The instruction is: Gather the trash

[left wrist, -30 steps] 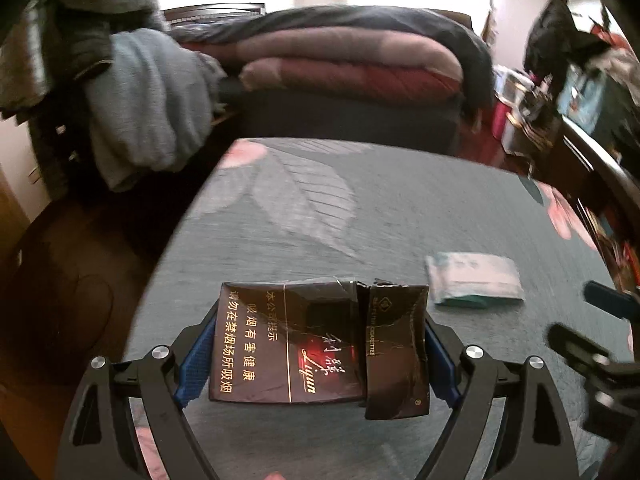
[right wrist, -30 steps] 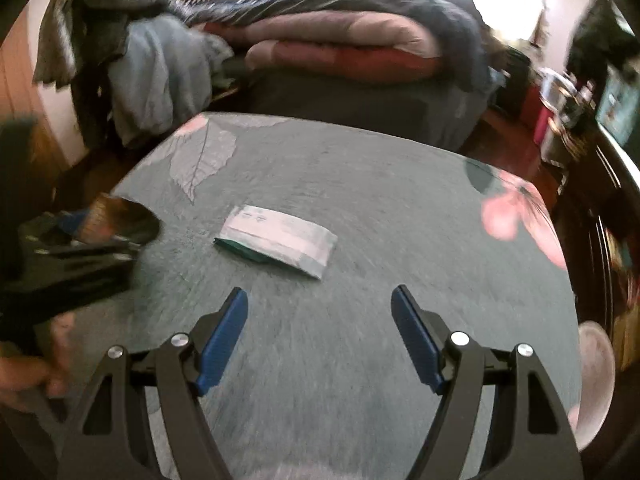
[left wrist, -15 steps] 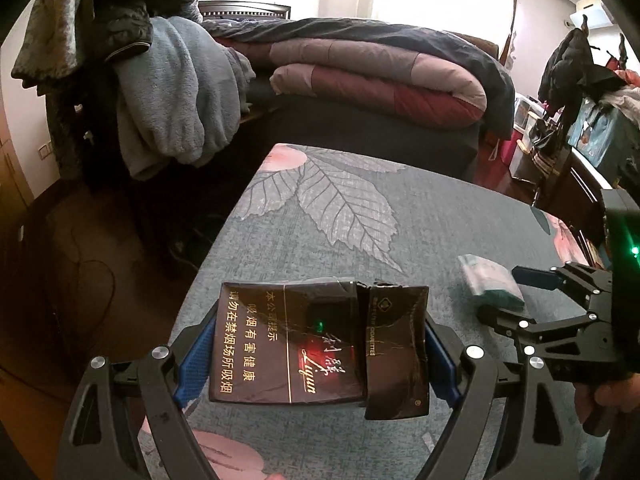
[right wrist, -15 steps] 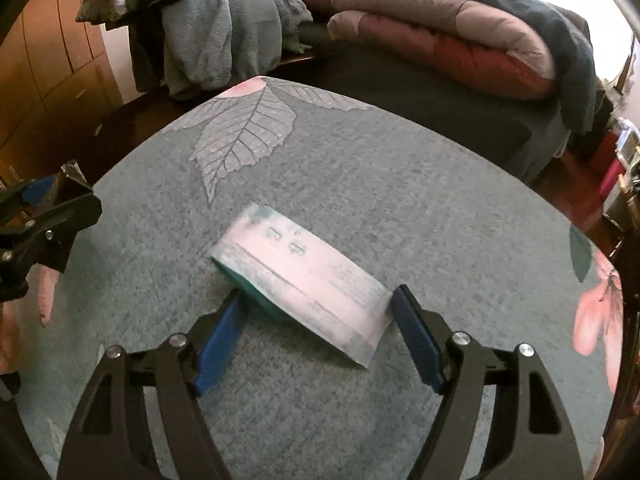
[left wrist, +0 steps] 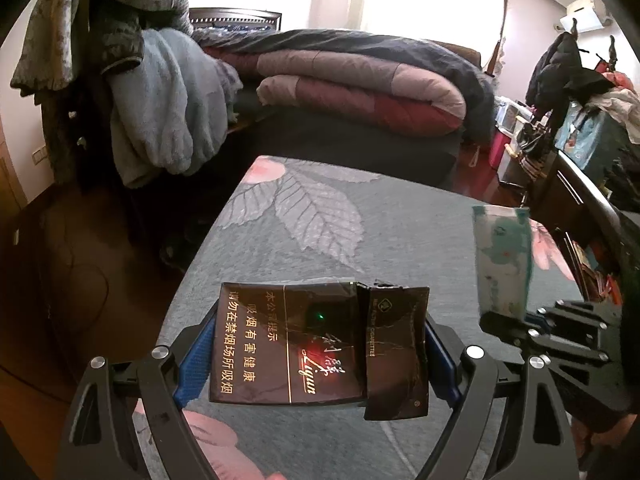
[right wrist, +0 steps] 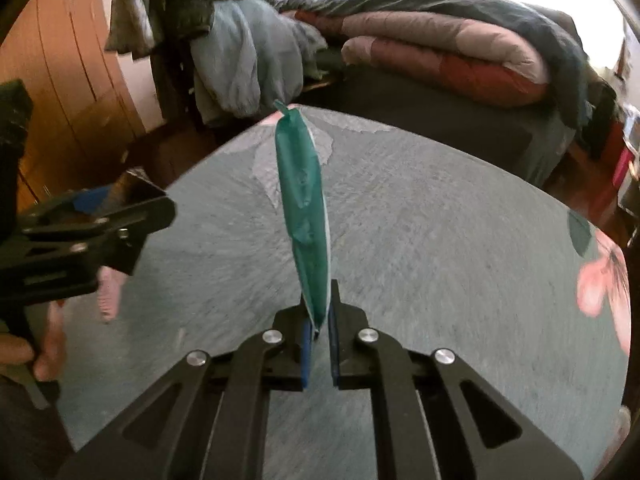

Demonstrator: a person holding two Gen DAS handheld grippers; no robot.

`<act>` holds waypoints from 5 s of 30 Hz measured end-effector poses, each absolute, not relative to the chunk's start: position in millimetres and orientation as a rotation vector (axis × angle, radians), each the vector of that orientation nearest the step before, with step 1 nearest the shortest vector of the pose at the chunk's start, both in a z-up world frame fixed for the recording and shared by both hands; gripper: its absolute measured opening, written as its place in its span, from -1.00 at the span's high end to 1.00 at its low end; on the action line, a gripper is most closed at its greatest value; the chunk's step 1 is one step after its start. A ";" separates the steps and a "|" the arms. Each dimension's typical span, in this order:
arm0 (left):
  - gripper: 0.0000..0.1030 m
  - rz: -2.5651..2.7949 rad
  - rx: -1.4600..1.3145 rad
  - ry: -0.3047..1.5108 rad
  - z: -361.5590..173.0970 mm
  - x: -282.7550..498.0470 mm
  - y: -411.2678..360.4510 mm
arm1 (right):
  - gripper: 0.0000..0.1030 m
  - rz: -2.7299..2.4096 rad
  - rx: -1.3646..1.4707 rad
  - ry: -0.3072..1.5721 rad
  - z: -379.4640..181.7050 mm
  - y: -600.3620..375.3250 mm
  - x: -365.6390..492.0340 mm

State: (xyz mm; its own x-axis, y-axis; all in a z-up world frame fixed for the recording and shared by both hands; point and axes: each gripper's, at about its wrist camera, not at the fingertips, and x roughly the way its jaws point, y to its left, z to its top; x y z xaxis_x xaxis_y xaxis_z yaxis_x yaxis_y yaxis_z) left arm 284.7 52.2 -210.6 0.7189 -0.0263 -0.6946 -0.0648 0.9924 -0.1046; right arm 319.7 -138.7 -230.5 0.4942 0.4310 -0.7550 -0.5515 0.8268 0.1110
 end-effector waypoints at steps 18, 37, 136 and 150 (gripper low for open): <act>-0.69 -0.201 -0.008 0.717 -175.9 259.7 -87.4 | 0.77 0.360 0.142 0.799 -204.6 -289.1 209.5; -0.69 -0.486 0.188 0.695 -178.4 251.8 -275.2 | 0.77 0.081 0.348 0.717 -230.8 -458.7 143.3; -0.93 -0.140 -0.183 0.345 -59.5 97.9 -31.9 | -0.93 0.107 0.052 0.420 -89.3 -228.5 70.6; -0.93 -0.001 -0.195 0.207 -14.7 32.4 10.1 | -0.93 0.122 0.024 0.295 -41.1 -208.5 21.2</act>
State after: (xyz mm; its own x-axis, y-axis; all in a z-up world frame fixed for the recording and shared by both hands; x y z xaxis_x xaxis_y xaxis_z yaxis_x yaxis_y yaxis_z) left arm 32.4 10.1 -14.7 0.9786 -0.0215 -0.2045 -0.0188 0.9810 -0.1930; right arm 21.2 -208.5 -41.1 0.9494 0.1235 -0.2887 -0.1164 0.9923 0.0418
